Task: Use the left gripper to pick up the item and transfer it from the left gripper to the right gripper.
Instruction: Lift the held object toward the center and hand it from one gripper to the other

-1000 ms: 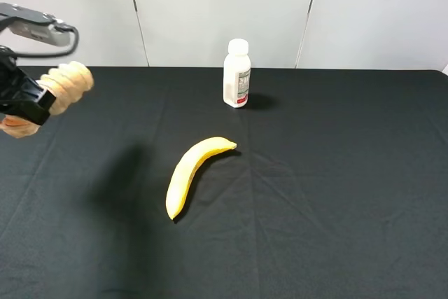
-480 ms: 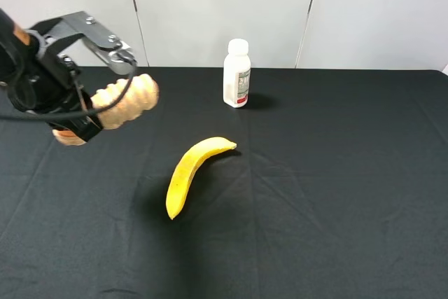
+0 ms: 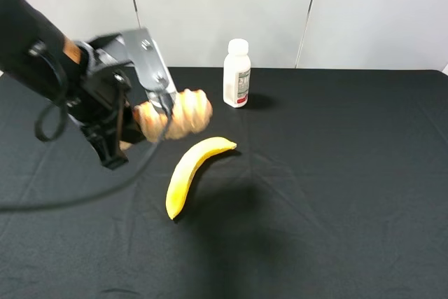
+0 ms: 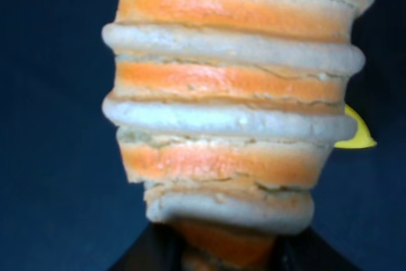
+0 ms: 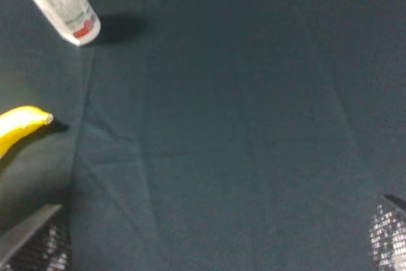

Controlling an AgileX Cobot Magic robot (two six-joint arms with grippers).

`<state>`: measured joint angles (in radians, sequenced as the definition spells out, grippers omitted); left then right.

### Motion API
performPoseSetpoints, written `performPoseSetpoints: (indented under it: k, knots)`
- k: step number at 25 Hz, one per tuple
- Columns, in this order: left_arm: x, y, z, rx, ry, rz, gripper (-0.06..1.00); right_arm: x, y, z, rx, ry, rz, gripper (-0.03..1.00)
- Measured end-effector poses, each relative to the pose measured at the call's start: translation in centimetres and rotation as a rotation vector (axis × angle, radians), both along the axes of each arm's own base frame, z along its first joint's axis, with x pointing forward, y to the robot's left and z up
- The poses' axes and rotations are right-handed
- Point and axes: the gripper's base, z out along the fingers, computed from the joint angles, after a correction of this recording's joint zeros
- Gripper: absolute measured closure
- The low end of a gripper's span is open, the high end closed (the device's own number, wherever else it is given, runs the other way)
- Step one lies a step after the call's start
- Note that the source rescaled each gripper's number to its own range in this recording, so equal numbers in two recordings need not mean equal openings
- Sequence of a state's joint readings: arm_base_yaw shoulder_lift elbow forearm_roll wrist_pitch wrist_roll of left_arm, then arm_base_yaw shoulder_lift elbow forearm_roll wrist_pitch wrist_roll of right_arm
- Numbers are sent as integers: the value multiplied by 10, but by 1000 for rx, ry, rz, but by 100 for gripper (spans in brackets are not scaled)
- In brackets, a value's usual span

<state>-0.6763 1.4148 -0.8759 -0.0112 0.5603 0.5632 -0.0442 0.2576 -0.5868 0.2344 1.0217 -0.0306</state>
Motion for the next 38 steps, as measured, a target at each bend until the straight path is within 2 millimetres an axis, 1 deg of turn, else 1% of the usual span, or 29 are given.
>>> performPoseSetpoints:
  k: [4, 7, 10, 15, 20, 24, 31, 35, 38]
  knots:
    - [-4, -19, -8, -11, -24, -73, 93, 19, 5, 16, 51, 18, 51, -3]
    - [-7, -31, -13, -18, -34, -114, 93, 36, 12, 18, 114, 74, 118, -3]
    - [-7, -45, -14, -25, -41, -146, 93, 54, 24, 15, 171, 135, 218, -3]
    - [-1, -63, -4, -57, -73, -171, 93, 86, 40, 5, 225, 212, 349, -3]
    - [7, -72, 8, -100, -118, -169, 93, 116, 49, -6, 256, 237, 414, -3]
    - [9, -74, 12, -122, -142, -167, 93, 137, 57, -17, 307, 252, 460, -3]
    - [9, -76, 13, -146, -141, -159, 93, 163, 67, -30, 406, 239, 508, -3]
    - [1, -88, 14, -174, -164, -197, 93, 172, 69, -36, 425, 236, 519, -3]
    - [-5, -99, 7, -170, -154, -232, 93, 174, 70, -38, 425, 231, 528, -3]
